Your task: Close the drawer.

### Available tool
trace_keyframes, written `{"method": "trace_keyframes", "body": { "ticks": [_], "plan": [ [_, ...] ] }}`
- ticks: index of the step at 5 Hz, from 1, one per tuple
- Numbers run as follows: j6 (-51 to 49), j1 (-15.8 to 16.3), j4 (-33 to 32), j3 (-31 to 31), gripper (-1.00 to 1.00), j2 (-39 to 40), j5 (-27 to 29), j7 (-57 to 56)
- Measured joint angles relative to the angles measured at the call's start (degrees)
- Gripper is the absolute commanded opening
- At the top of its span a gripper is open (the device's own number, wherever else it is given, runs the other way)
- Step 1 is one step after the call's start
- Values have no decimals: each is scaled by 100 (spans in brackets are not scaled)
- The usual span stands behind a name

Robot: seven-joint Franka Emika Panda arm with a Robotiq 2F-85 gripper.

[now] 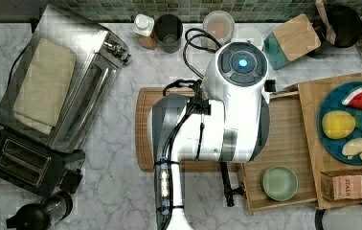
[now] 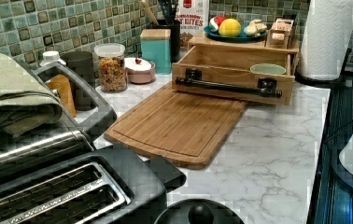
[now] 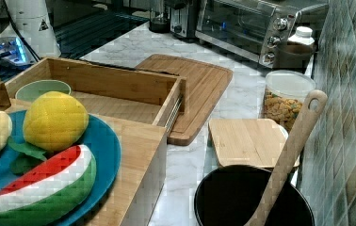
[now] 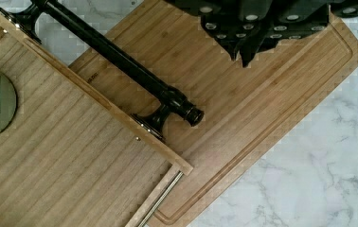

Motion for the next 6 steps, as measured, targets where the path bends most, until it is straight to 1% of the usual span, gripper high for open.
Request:
{"method": "trace_keyframes", "body": {
  "ticks": [2, 3, 4, 5, 6],
  "plan": [
    [52, 0, -50, -1, -100, 101, 0, 0],
    [64, -6, -129, 0, -100, 137, 13, -471],
    [857, -5, -509, 0, -100, -6, 13, -1760],
    [1406, 17, -951, -2, -100, -221, 13, -3081],
    [1604, 27, -1343, 10, -100, -394, 12, -3853]
  ]
}}
